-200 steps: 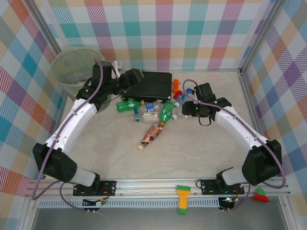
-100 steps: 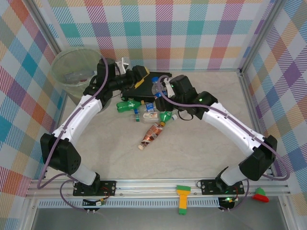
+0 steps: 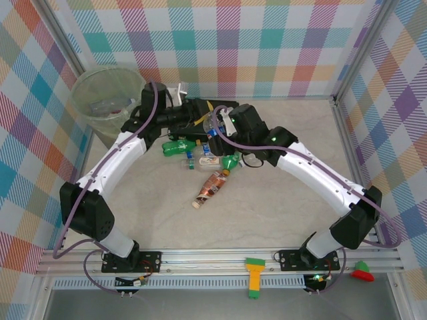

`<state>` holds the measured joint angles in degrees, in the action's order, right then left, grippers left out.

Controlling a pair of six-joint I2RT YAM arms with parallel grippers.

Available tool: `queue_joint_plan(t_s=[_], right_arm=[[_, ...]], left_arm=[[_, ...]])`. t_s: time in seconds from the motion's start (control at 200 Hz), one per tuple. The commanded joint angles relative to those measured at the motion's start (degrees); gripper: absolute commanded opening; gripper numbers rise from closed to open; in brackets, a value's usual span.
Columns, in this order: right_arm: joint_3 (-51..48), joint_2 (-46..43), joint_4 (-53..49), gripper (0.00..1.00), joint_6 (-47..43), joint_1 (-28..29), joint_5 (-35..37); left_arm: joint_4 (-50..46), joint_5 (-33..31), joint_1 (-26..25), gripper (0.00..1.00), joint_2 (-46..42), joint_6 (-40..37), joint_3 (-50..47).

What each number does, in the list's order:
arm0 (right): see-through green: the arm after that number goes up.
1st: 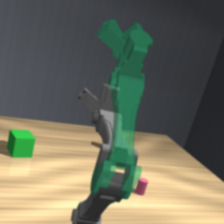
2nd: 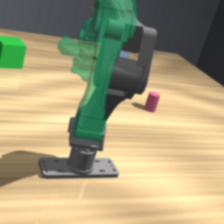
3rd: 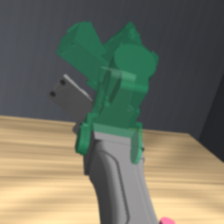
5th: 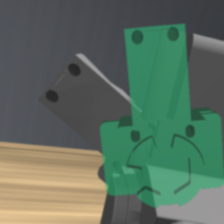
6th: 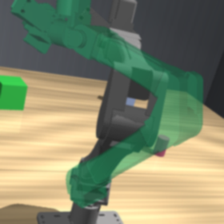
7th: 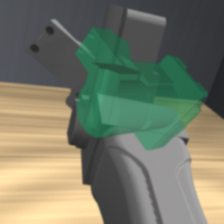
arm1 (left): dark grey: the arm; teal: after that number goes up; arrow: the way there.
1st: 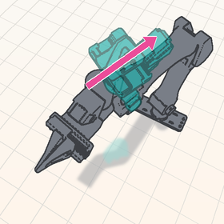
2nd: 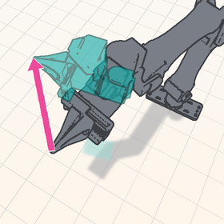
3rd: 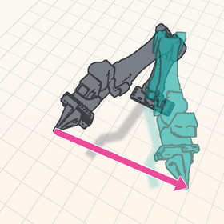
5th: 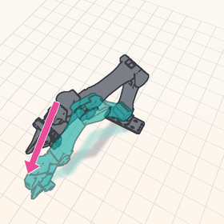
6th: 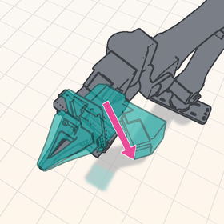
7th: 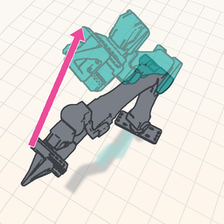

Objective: Put the plastic bottles in the bin

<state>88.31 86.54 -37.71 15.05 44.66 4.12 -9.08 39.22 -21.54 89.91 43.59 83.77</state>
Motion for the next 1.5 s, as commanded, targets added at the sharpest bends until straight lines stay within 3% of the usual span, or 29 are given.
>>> queue_joint_plan(t_s=[0.0, 0.2, 0.26, 0.355, 0.655, 0.985, 1.285, 1.495], right_arm=[[1.7, -0.3, -0.1, 0.55, -0.8, 0.5, 0.5], [1.0, -1.1, 0.1, 0.61, -0.5, 0.6, 0.8], [0.8, -1.5, 0.2, 0.71, -0.1, 0.6, 1.3], [0.1, -2.5, 0.8, 1.0, 0.8, 0.6, 2.8], [-1.2, -5.5, 4.3, 0.99, 0.9, 0.5, 5.3], [-0.6, -5.6, 8.7, 0.99, -1.5, -1.5, 4.5], [-0.9, -4.7, 10.9, 0.99, -3.0, -4.2, 1.3], [-1.1, -4.1, 11.0, 0.99, -2.7, -6.0, -0.8]], left_arm=[[-0.7, 1.5, -0.9, 0.35, 0.1, -1.8, 0.3], [-1.9, 1.4, -1.0, 0.23, -0.2, -2.6, 1.6], [-3.1, 0.6, -1.0, 0.2, -0.6, -3.3, 2.5], [-5.9, -1.0, -1.0, 0.19, -1.1, -5.6, 4.4], [-16.7, -8.8, 3.0, 0.19, -3.1, -12.1, 10.6], [-22.5, -15.9, 15.7, 0.18, -5.4, -14.6, 17.2], [-25.8, -27.2, 25.5, 0.18, -4.9, -17.7, 24.8], [-24.5, -39.7, 26.6, 0.18, -4.1, -26.9, 27.8]])
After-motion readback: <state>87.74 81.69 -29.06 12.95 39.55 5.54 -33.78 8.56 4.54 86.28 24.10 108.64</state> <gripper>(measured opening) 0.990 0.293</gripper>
